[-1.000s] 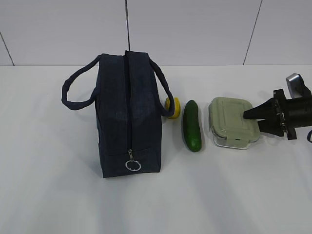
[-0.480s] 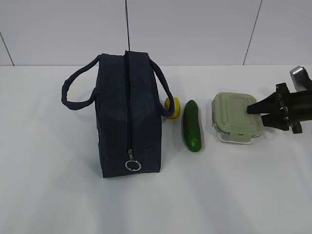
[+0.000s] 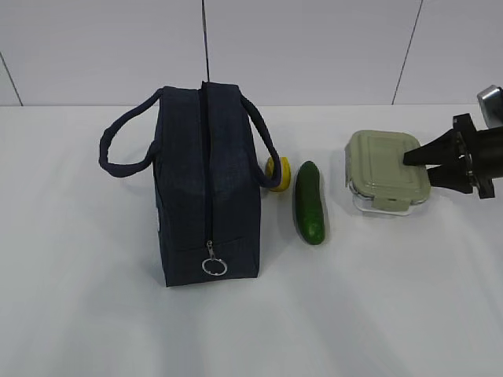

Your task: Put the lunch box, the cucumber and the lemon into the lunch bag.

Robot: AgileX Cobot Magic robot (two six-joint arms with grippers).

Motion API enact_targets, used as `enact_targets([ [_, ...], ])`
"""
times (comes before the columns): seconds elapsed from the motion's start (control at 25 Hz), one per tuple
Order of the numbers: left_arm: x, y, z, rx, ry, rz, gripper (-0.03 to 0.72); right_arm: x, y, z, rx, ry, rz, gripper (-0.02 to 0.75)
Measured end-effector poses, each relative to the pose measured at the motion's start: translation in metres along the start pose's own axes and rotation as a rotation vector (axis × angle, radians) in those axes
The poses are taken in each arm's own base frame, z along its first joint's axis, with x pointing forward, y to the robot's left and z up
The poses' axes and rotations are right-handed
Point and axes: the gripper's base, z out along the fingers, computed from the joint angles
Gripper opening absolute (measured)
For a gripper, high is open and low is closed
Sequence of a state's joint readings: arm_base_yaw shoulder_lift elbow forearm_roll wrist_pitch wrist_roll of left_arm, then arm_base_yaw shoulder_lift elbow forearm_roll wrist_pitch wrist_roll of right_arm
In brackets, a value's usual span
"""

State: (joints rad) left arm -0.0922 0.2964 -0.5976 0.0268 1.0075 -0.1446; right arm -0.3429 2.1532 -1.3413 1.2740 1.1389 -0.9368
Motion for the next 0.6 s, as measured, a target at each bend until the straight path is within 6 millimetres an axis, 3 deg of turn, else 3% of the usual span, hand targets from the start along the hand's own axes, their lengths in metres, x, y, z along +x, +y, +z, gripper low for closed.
enact_targets([
  [0.44,-0.053,-0.016,0.016,0.088,0.057,-0.004,0.518,-0.005,0.024,-0.014,-0.002,-0.034,-0.037,0.342],
  [0.6,-0.061,-0.027,0.030,0.175,0.095,-0.031,0.518,-0.006,0.031,-0.017,-0.002,-0.043,-0.043,0.342],
])
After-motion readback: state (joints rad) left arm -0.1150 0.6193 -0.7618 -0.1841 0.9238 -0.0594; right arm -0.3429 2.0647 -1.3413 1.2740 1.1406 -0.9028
